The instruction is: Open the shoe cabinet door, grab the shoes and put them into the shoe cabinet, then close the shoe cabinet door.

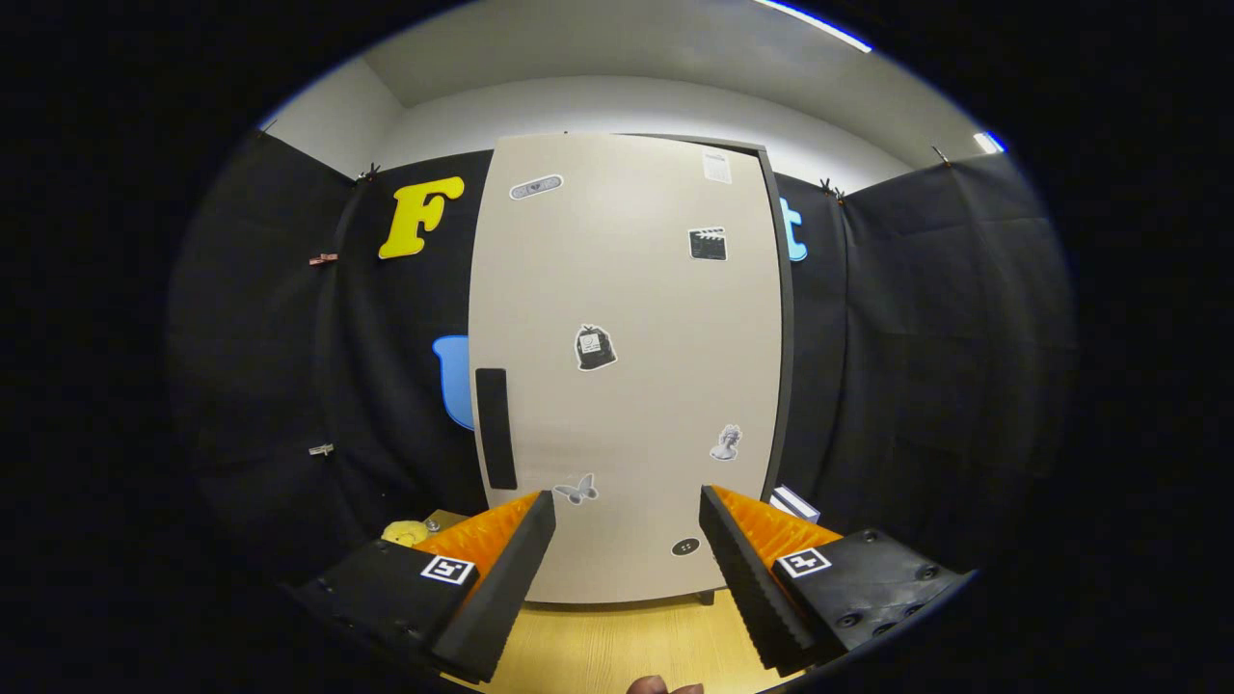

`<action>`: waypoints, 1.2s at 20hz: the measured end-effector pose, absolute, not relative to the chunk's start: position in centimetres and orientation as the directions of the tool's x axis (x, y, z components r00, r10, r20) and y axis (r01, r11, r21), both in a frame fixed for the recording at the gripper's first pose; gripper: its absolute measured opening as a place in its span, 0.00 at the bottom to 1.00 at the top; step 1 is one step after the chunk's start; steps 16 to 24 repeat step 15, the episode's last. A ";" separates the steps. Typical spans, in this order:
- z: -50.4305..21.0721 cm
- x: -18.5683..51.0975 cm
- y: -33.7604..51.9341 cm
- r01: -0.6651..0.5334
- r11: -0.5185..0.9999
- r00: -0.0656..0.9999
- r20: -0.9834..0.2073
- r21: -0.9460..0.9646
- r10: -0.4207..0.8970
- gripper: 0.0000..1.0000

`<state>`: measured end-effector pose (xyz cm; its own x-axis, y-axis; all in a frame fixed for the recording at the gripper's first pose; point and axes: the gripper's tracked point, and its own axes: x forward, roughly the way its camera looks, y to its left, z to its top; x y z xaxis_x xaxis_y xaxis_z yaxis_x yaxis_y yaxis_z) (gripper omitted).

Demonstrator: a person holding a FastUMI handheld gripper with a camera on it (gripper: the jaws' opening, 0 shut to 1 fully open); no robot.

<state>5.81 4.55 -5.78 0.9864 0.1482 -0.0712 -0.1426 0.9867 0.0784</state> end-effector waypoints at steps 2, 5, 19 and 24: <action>-5.6 5.7 4.4 -0.143 0.986 0.987 -0.064 0.080 0.148 0.98; -5.7 5.7 4.3 -0.147 0.985 0.986 -0.063 0.086 0.152 0.98; -6.6 6.2 3.6 -0.189 0.976 0.977 -0.075 0.107 0.198 0.98; -6.6 6.2 3.6 -0.189 0.976 0.977 -0.075 0.107 0.198 0.98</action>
